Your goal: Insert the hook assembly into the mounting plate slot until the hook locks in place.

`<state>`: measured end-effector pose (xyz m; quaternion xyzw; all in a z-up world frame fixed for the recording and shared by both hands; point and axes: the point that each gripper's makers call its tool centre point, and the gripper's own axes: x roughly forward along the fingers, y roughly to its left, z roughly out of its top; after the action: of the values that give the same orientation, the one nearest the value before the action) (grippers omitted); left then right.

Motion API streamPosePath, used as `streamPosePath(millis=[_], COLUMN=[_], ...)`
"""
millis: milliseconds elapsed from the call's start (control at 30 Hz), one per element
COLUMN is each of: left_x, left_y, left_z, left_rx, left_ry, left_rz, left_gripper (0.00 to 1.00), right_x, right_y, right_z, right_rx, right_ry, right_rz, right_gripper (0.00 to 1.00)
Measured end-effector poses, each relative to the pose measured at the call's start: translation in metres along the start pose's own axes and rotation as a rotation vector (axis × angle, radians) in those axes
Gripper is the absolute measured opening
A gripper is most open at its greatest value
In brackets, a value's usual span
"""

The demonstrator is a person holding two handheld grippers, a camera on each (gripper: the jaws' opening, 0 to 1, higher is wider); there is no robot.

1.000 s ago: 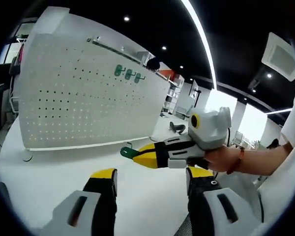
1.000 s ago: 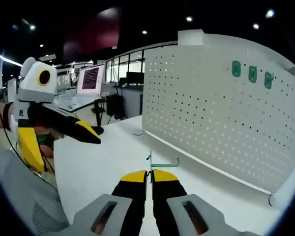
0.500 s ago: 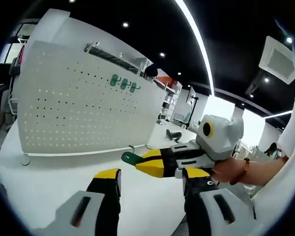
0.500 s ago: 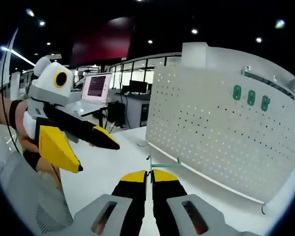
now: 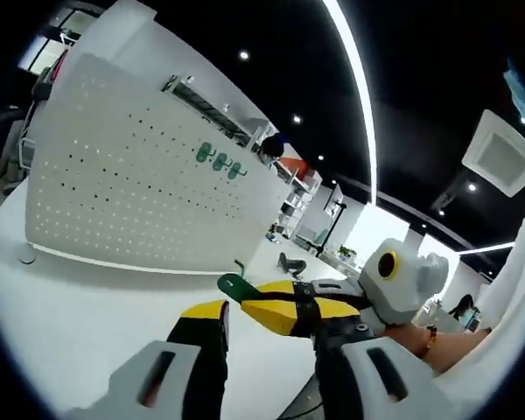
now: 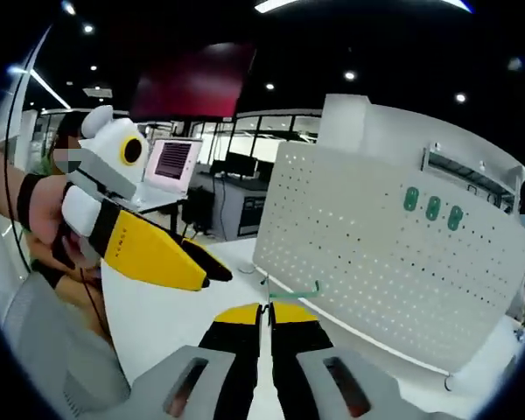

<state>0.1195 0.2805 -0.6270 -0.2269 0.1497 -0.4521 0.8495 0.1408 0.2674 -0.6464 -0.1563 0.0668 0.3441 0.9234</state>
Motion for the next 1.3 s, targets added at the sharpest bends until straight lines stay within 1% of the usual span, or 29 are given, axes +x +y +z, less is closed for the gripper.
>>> streamPosePath(millis=[33,100,167,233,267,300,367,400,500,567,667,733,767,833,867,900,967,1067,1133,1233,1267,1300], left_x=[0.0,0.001,0.003,0.004,0.005,0.006,0.006,0.006,0.009,0.01,0.012,0.013,0.013,0.013,0.013,0.013,0.013,0.013,0.012,0.013,0.013,0.013], left_y=[-0.001,-0.004,-0.005,-0.003,-0.003,-0.005,-0.004,-0.004,-0.004,-0.005,-0.005,-0.002,-0.001,-0.001,-0.001,0.0,0.0,0.001,0.003,0.003,0.004,0.004], left_z=[0.001,0.003,0.005,0.003,0.002,0.002,0.001,0.001,0.001,0.002,0.002,0.0,0.0,0.001,0.002,0.001,0.001,0.001,0.003,0.003,0.003,0.004], left_rx=[-0.004,-0.019,-0.034,-0.087,-0.129,-0.145,-0.15,-0.15,-0.158,-0.154,-0.173,-0.191,-0.218,-0.255,-0.268,-0.275,-0.284,-0.321,-0.366,-0.415,-0.428,-0.437], left_ry=[-0.004,-0.014,-0.021,-0.011,-0.005,-0.006,-0.003,-0.006,-0.005,-0.004,-0.002,-0.003,-0.009,-0.025,-0.03,-0.031,-0.031,-0.039,-0.05,-0.052,-0.054,-0.058], left_rz=[-0.004,-0.011,-0.017,0.001,0.001,-0.009,-0.007,-0.005,0.003,-0.004,-0.001,0.008,0.009,0.0,-0.001,0.002,-0.001,-0.005,-0.014,-0.032,-0.032,-0.034], left_gripper=[0.35,0.32,0.31,0.32,0.32,0.3,0.24,0.23,0.25,0.22,0.2,0.2,0.19,0.17,0.16,0.16,0.16,0.14,0.13,0.13,0.12,0.12], right_x=[-0.002,-0.005,-0.006,-0.008,-0.008,-0.009,-0.009,-0.009,-0.008,-0.009,-0.011,-0.013,-0.014,-0.015,-0.015,-0.016,-0.016,-0.016,-0.017,-0.016,-0.016,-0.015], right_y=[0.0,0.001,0.002,0.003,0.005,0.005,0.008,0.01,0.013,0.014,0.011,0.01,0.01,0.01,0.011,0.011,0.011,0.01,0.011,0.014,0.014,0.015], right_z=[0.003,0.003,0.002,0.004,0.004,0.006,0.007,0.008,0.008,0.009,0.011,0.012,0.011,0.011,0.011,0.013,0.012,0.014,0.019,0.022,0.022,0.022], right_rx=[0.012,-0.007,-0.015,-0.006,-0.016,-0.045,-0.06,-0.071,-0.102,-0.111,-0.135,-0.141,-0.144,-0.187,-0.188,-0.203,-0.232,-0.354,-0.437,-0.553,-0.64,-0.678], right_ry=[-0.02,-0.014,-0.004,-0.009,-0.009,-0.008,-0.008,-0.009,-0.006,-0.001,-0.001,-0.006,-0.005,0.005,0.006,0.001,0.018,0.046,0.05,0.065,0.089,0.093], right_rz=[-0.01,-0.022,-0.026,-0.034,-0.04,-0.054,-0.057,-0.056,-0.06,-0.064,-0.093,-0.114,-0.119,-0.144,-0.147,-0.157,-0.168,-0.193,-0.215,-0.219,-0.228,-0.23], right_gripper=[0.02,0.02,0.02,0.02,0.02,0.02,0.02,0.02,0.02,0.02,0.02,0.02,0.02,0.02,0.02,0.02,0.02,0.02,0.02,0.02,0.02,0.02])
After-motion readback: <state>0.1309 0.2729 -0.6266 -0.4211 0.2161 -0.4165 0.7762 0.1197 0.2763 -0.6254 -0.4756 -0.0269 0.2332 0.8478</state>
